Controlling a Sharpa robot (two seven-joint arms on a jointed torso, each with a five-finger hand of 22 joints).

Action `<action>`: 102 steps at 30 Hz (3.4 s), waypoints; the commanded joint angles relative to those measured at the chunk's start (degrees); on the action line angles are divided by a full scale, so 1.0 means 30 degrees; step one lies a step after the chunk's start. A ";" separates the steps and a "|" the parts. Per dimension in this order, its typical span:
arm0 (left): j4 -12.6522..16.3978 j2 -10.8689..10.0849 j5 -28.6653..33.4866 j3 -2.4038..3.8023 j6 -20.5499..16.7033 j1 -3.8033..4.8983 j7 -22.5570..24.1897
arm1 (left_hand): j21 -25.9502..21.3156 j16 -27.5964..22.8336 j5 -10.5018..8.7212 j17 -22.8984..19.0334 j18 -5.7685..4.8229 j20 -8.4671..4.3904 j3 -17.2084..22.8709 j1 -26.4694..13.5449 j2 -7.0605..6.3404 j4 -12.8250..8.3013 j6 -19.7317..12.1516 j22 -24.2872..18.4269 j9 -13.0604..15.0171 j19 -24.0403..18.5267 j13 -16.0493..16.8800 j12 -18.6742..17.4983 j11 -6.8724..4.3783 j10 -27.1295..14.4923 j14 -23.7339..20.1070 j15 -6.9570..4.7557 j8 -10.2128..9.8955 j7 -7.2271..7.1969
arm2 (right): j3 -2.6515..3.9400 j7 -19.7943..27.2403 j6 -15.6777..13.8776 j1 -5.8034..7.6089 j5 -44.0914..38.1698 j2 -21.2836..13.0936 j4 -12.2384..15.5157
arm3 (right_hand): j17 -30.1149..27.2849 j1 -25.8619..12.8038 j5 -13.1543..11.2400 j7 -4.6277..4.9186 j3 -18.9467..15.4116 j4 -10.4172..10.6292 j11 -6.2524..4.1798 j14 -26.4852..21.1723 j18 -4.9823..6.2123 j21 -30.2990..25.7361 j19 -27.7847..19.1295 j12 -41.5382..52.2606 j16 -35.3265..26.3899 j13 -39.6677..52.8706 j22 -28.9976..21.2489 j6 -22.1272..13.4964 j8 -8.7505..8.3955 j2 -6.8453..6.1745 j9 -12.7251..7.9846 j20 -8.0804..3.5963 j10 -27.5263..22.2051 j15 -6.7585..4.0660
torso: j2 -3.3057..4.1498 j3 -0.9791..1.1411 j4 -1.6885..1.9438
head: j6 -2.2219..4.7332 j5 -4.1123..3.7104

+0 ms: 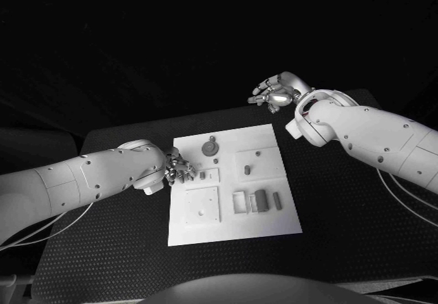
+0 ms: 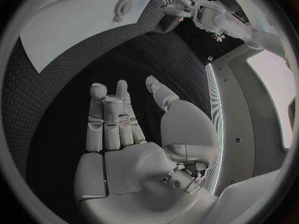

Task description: Assemble the parts on the task board

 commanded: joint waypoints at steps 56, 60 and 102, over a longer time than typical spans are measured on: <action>0.0609 -0.1656 0.4919 0.1623 -0.3746 0.0066 0.5610 | -0.2214 -0.0876 -0.4541 -0.1680 0.0021 0.1674 -0.0823 0.1903 -0.0729 -0.0481 -0.3587 -0.0115 -0.1319 -0.3470 -0.0944 -0.1695 0.1782 -0.3746 -0.3926 0.1742 -0.2858 0.1966 | 0.0008 0.0080 0.0249 -0.0033 0.0012 -0.0098 -0.0057 | -0.0020 -0.0158 0.0044 0.0146 0.0017 0.0140 0.0019 -0.0132 0.0427 -0.0103 0.0001 -0.0138 -0.0034 -0.0011 0.0363 0.0049 -0.0073 -0.0004 0.0040 -0.0171 0.0109 -0.0006 | 0.0003 -0.0020 0.0011 | 0.0140 -0.0054; 0.0701 -0.1693 0.2823 0.1667 -0.4722 0.0279 0.7664 | -0.2549 -0.0993 -0.4641 -0.1882 -0.0045 0.1906 -0.0267 0.4106 -0.0977 -0.0539 -0.3679 -0.0172 -0.1587 -0.3956 -0.0995 -0.1789 0.2004 -0.4151 -0.4506 0.1984 -0.2876 0.2037 | 0.0008 0.0089 0.0264 -0.0033 0.0015 -0.0112 -0.0066 | -0.0019 -0.0150 0.0044 0.0146 0.0019 0.0135 0.0019 -0.0132 0.0427 -0.0103 0.0001 -0.0140 -0.0033 -0.0011 0.0364 0.0050 -0.0073 -0.0003 0.0041 -0.0172 0.0110 -0.0007 | -0.0015 -0.0010 0.0018 | 0.0185 -0.0050; -0.0900 0.1583 -1.1018 -0.0071 -0.7620 -0.0379 1.0539 | -0.1877 0.0359 -0.6627 -0.1834 0.0741 0.2185 0.0128 0.8359 -0.2561 -0.0530 -0.3288 0.0507 -0.3581 -0.2607 -0.2948 -0.5033 0.2426 -0.3864 -0.3550 0.2282 -0.3086 0.2107 | 0.0007 0.0177 0.0471 -0.0139 0.0014 0.0120 -0.0187 | -0.0018 -0.0122 0.0039 0.0146 0.0031 0.0115 0.0018 -0.0119 0.0427 -0.0093 0.0015 -0.0150 -0.0022 -0.0001 0.0368 0.0044 -0.0080 0.0062 0.0048 -0.0176 0.0128 -0.0007 | 0.0012 0.0020 -0.0020 | 0.0226 -0.0196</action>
